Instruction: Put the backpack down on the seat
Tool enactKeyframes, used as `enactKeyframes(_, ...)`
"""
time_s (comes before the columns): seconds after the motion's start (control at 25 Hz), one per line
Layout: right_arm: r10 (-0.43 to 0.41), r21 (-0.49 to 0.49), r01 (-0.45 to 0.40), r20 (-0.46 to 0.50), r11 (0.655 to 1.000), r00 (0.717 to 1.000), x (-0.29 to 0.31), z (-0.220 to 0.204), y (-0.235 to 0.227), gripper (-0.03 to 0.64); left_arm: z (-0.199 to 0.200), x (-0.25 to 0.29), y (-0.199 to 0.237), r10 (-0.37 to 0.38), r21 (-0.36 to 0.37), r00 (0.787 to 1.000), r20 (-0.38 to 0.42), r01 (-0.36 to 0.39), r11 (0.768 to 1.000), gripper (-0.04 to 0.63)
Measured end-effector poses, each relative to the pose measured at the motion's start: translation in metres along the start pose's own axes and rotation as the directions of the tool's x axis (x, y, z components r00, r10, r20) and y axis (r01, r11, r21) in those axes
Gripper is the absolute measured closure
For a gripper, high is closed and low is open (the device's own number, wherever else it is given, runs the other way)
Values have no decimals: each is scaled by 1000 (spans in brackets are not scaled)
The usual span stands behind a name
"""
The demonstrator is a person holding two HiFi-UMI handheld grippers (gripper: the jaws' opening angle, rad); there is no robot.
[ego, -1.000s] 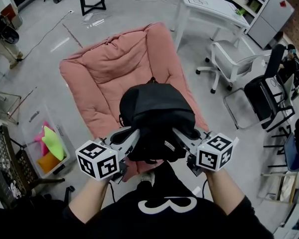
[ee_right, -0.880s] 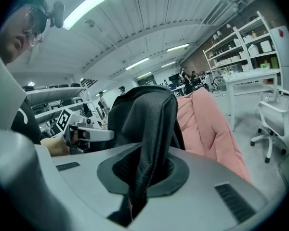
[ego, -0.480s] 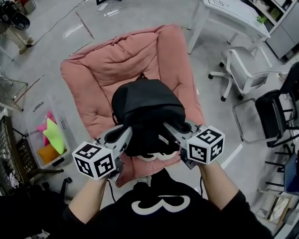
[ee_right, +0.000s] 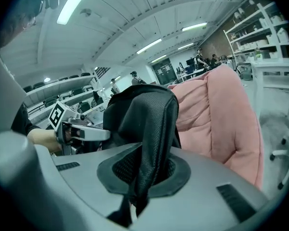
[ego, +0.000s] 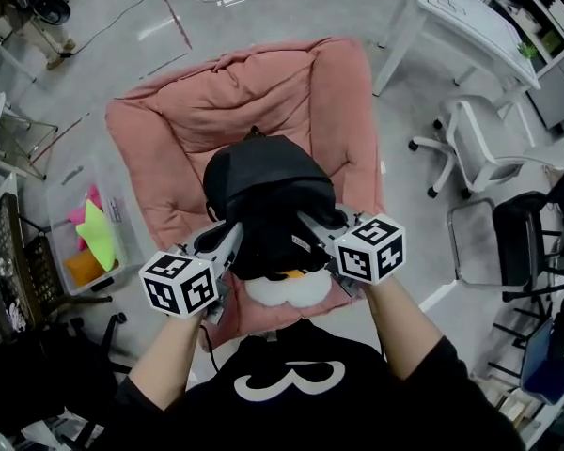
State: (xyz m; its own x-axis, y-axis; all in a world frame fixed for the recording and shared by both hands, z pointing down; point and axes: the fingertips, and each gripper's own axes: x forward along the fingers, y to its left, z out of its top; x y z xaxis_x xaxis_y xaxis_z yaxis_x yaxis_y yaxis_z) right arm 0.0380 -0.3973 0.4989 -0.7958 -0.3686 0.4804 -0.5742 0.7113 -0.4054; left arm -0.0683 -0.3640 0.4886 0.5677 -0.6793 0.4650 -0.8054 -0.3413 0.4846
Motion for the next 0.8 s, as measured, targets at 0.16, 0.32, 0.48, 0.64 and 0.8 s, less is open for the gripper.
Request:
enactKeyframes(0.16, -2, 10, 2, -23, 1000, 1000, 24, -7, -22, 586, -5, 22, 21, 23, 3, 1000, 5, -23, 1000, 565)
enactKeyframes(0.32, -7, -13, 6, -54, 1000, 999, 49, -14, -43, 586, -10, 45, 47, 38, -2, 999, 7, -38, 999, 565)
enactKeyframes(0.48, -28, -13, 27, -88, 1000, 996, 79, -24, -60, 586, -19, 64, 76, 77, 0, 997, -12, -77, 997, 565)
enactKeyframes(0.64, -55, -35, 51, -125, 998, 991, 103, -28, -74, 584, -22, 78, 98, 111, -9, 994, -14, -111, 994, 565)
enactKeyframes(0.8, -106, -31, 102, -151, 994, 983, 123, -29, -85, 566, -24, 86, 117, 128, -69, 991, -29, -130, 989, 565)
